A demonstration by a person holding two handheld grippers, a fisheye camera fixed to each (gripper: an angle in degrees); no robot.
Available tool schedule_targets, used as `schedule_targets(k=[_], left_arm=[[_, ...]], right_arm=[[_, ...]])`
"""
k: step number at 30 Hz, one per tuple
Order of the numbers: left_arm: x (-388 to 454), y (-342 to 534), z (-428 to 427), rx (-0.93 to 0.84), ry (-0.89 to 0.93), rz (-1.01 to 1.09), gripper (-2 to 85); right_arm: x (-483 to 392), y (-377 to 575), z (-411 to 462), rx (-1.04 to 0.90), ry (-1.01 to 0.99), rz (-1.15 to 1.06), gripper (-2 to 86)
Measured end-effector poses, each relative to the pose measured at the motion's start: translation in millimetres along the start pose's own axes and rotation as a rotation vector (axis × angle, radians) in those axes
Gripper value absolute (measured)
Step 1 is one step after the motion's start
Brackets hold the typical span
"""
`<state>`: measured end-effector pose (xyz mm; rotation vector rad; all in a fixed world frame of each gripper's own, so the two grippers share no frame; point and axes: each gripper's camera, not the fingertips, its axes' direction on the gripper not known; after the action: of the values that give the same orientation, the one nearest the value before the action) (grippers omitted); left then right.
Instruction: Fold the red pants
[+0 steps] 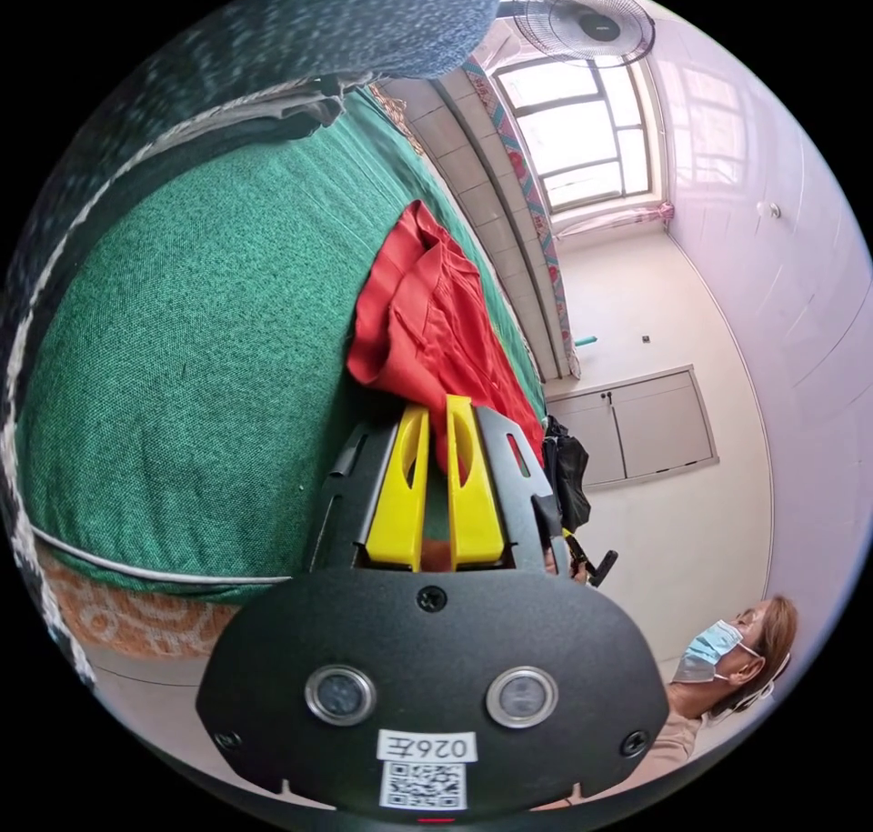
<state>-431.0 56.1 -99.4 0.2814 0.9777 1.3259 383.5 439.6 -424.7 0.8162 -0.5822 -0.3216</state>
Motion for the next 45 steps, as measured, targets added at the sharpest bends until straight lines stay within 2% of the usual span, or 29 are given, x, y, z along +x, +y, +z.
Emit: schedule_targets(k=[5, 8, 17, 20, 25, 28, 31, 35, 37, 40, 45], left_arm=[[-5, 0, 2, 0.002, 0.002, -0.009, 2.1], [-9, 0, 3, 0.001, 0.003, -0.014, 2.1], [-22, 0, 3, -0.003, 0.017, -0.03, 2.9], [-26, -1, 2, -0.009, 0.031, -0.04, 2.9], [-28, -7, -5, -0.013, 0.127, -0.032, 2.7], [-24, -16, -13, 0.0, 0.16, 0.001, 2.1], [-19, -27, -22, 0.027, 0.197, 0.034, 1.8], [-21, -40, -33, 0.062, 0.225, 0.033, 1.5], [-27, -48, -37, 0.083, 0.249, 0.02, 1.4], [-42, -57, -37, 0.119, 0.311, -0.015, 1.4], [-52, -84, -28, 0.167, 0.343, -0.056, 1.4]], right_arm=[[-61, 81, 63, -0.049, 0.358, -0.211, 5.3], [-76, 113, 92, -0.053, 0.498, -0.302, 5.9], [-89, 153, 200, -0.233, 0.691, -0.603, 6.0], [-79, 154, 216, -0.232, 0.749, -0.628, 1.4], [-51, 134, 183, -0.222, 0.627, -0.502, -1.4], [-24, 126, 120, -0.054, 0.466, -0.375, -1.5], [21, 115, 89, -0.052, 0.344, -0.262, -1.6], [68, 102, 48, 0.115, 0.114, -0.122, -1.6], [83, 89, 53, 0.094, 0.081, -0.118, -1.6], [98, 71, 82, 0.012, 0.175, -0.119, -1.6], [138, 32, 108, 0.037, 0.134, -0.07, -1.6]])
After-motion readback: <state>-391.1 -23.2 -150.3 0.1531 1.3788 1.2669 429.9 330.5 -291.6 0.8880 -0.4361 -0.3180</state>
